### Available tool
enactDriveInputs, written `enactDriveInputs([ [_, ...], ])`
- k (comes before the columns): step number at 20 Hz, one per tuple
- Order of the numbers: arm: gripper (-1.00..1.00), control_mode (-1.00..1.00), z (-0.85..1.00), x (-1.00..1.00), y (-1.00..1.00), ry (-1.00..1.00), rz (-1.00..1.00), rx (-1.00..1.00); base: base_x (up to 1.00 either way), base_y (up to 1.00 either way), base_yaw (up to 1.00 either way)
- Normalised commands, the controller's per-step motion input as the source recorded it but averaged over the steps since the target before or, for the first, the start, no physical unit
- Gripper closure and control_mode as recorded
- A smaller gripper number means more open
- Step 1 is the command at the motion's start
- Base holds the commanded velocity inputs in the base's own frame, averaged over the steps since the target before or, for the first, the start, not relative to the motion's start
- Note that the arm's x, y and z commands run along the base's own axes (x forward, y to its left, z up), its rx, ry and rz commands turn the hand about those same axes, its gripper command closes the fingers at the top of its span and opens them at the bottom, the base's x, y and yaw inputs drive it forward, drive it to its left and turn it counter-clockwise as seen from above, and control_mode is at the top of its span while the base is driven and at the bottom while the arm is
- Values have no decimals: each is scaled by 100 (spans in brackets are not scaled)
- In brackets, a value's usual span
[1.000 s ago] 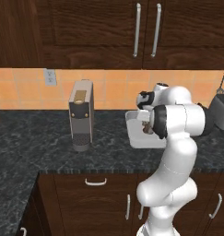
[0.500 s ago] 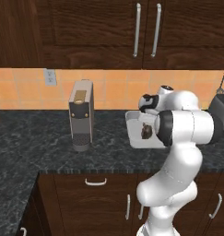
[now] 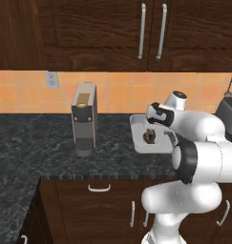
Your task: Place one sweet potato and one steak in each tupperware on the nearby counter, to pack two identical lunches.
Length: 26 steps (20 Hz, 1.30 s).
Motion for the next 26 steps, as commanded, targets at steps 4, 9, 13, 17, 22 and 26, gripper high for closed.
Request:
enactDriveInputs([
  [4,-100,-100,49,-78,8,-24,-3,0,0,0,0],
  [9,-100,-100,44,-92,8,-21,-5,0,0,0,0],
  [13,-100,-100,60,-95,9,-8,-7,0,0,0,0],
  [17,-100,-100,65,-100,12,0,-8,-1,0,0,0],
  [22,-100,-100,60,-99,18,0,-7,-2,0,0,0],
  [26,-100,-100,33,-84,28,0,-4,-1,0,0,0],
])
